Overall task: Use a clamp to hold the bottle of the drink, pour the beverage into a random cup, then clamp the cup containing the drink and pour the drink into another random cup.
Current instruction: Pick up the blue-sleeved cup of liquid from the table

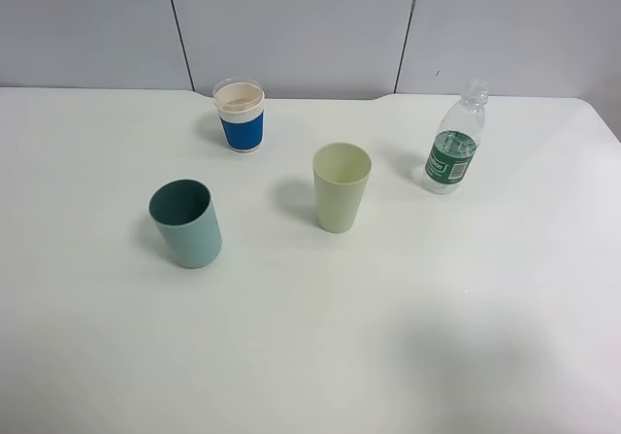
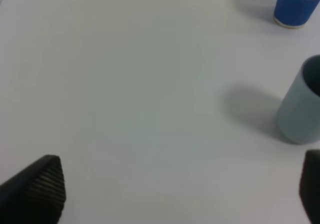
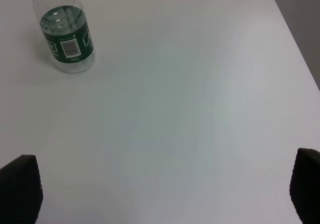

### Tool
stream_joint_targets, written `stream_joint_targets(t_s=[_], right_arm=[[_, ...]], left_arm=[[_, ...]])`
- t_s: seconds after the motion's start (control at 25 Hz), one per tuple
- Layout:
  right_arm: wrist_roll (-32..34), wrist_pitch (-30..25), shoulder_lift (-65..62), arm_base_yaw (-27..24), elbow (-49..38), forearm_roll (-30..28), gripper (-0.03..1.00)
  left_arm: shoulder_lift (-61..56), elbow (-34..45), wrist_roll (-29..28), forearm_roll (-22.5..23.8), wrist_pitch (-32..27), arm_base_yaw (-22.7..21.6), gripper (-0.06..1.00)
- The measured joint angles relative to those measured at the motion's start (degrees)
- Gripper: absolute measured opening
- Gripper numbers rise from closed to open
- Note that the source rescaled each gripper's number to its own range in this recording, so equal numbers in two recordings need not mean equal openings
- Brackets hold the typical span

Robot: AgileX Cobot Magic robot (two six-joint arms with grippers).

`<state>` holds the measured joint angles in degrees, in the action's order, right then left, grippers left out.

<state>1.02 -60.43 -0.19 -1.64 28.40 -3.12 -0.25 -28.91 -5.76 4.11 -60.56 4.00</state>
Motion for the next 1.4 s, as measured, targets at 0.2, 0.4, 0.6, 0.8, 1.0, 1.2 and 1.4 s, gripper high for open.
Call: stream_joint_targets(t_s=[0.2,0.4,0.6,0.8,1.0,1.2,1.4], right_arm=[[0.0,0.0,0.0,0.0,0.0,0.0,1.00],[0.0,0.0,0.0,0.0,0.0,0.0,1.00],[0.0,0.0,0.0,0.0,0.0,0.0,1.00],[0.0,0.0,0.0,0.0,0.0,0.0,1.00],[0.0,0.0,0.0,0.0,0.0,0.0,1.00],[0.0,0.0,0.0,0.0,0.0,0.0,1.00],[0.0,0.0,0.0,0.0,0.0,0.0,1.00]], left_arm=[[0.0,0.0,-0.9,0.4,0.0,0.0,0.83],[2.3,0.0,-0.9,0.5,0.0,0.0,0.83],[8.9,0.0,-0.9,0.6,0.0,0.0,0.83],[15.7,-1.4,0.3,0.6,4.9,0.0,0.83],[23.4,-1.8,1.2,0.6,12.8,0.0,0.83],[32.2,-1.8,3.0,0.6,21.0,0.0,0.83],[42.2,-4.1,5.8,0.6,25.1,0.0,0.83]])
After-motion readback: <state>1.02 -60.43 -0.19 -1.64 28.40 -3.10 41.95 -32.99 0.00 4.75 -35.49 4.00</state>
